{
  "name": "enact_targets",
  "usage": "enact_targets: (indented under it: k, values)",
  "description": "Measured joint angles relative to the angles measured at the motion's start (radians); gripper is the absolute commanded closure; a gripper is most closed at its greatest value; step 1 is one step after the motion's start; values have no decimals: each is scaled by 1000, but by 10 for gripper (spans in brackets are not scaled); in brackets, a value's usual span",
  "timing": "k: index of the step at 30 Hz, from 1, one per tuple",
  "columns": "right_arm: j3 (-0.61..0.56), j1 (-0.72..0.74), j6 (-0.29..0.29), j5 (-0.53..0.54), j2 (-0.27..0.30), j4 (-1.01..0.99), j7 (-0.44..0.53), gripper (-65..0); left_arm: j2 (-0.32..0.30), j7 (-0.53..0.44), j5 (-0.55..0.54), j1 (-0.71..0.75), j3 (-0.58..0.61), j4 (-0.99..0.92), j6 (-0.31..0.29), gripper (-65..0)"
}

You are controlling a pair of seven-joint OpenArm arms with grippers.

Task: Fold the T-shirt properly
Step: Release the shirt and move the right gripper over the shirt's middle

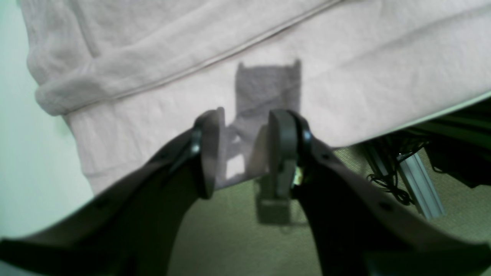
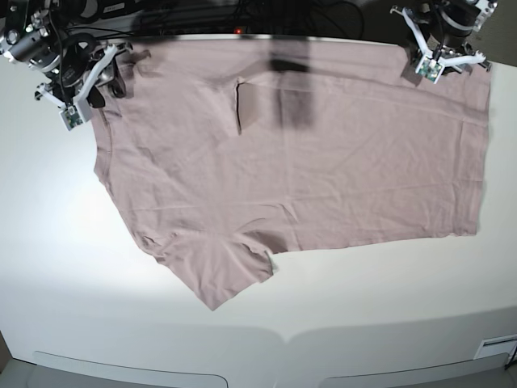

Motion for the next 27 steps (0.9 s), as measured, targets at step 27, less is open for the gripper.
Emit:
enact_targets:
  k: [27]
  values:
    - [0, 172, 0, 222, -3, 1, -110, -255, -141, -199, 517, -9, 191, 2, 43, -215]
